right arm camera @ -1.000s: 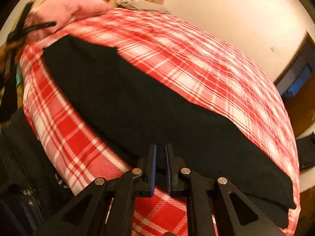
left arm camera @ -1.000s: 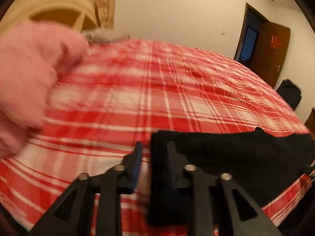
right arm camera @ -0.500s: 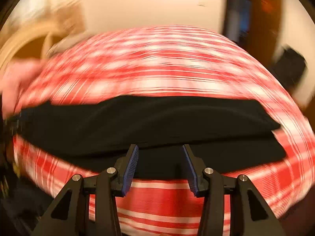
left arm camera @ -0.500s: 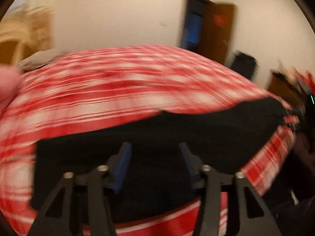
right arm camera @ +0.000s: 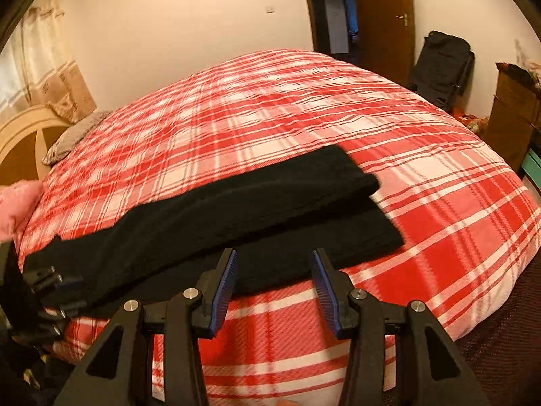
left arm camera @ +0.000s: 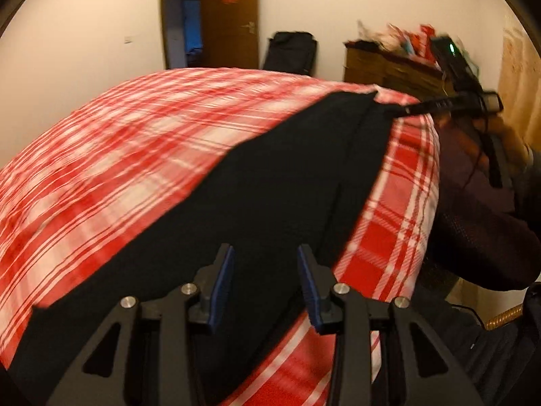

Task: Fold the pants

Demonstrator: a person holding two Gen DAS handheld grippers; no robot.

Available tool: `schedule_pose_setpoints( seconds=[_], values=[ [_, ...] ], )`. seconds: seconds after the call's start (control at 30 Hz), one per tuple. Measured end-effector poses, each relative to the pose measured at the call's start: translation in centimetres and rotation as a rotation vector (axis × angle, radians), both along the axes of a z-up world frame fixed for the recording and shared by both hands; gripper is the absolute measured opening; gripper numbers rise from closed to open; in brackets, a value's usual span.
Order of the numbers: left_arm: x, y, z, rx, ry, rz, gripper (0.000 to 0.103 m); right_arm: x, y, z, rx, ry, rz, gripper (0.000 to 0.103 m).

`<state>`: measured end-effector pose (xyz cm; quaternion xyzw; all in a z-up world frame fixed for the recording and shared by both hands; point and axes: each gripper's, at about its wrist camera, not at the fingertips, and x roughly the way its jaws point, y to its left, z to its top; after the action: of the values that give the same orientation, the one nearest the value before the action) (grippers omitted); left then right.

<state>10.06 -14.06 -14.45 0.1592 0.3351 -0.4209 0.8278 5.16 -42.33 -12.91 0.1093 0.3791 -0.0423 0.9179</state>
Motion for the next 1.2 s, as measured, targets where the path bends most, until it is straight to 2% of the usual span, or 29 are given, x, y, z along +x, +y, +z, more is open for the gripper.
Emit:
schedule_pose_setpoints(
  seconds=[0.27,0.33,0.37,0.4,0.5,0.6,0.63,0.67,0.73,0.83,0.87,1.0,1.1,1.2],
  values=[
    [-0.2,-2.8,-2.5,0.073,0.041,-0.042,0.041,0.9,-3.5,-0.1,0.114,-0.009,-0.085,0.048],
    [0.0,-3.2,-2.7,0.069,0.047,-0.038,0.041,1.1,-4.1,-0.1,0.135,-0.007,-0.096,0.048],
    [0.1,-3.2,-2.6,0.065,0.05,-0.034,0.039,1.3,-4.5,-0.1,0.149,-0.006,-0.104,0.048],
    [0.2,-3.2,-2.6,0.065,0.05,-0.031,0.03,1.5,-4.7,-0.1,0.157,-0.005,-0.11,0.048],
    [0.4,-3.3,-2.5,0.076,0.05,-0.026,0.015,2.4,-5.4,0.0,0.182,-0.004,-0.127,0.048],
    [0.7,-3.2,-2.5,0.071,0.061,-0.023,0.015,3.5,-6.4,-0.1,0.196,-0.005,-0.164,0.047],
    [0.7,-3.3,-2.5,0.072,0.062,-0.022,0.015,3.8,-6.7,-0.1,0.203,-0.007,-0.175,0.045],
    [0.6,-3.3,-2.6,0.072,0.062,-0.021,0.015,4.2,-6.9,-0.2,0.206,-0.002,-0.176,0.03],
    [0.7,-3.4,-2.6,0.07,0.061,-0.017,0.015,5.0,-7.2,-0.2,0.191,0.011,-0.172,0.006],
    [1.0,-3.3,-2.5,0.068,0.059,-0.006,0.015,5.6,-7.2,-0.2,0.192,0.022,-0.159,0.006],
    [1.1,-3.3,-2.5,0.067,0.054,-0.002,0.01,5.6,-7.0,0.1,0.177,0.015,-0.154,0.006],
    [1.7,-2.7,-1.7,0.043,0.059,0.018,0.005,4.3,-6.5,2.6,0.154,-0.061,-0.122,0.005],
    [2.2,-2.1,-0.9,0.01,0.05,0.034,0.004,2.9,-6.4,3.5,0.145,-0.082,-0.111,0.005],
    [2.4,-0.7,0.9,-0.05,0.039,0.057,0.004,1.4,-6.6,2.7,0.152,-0.071,-0.112,0.005]
  ],
)
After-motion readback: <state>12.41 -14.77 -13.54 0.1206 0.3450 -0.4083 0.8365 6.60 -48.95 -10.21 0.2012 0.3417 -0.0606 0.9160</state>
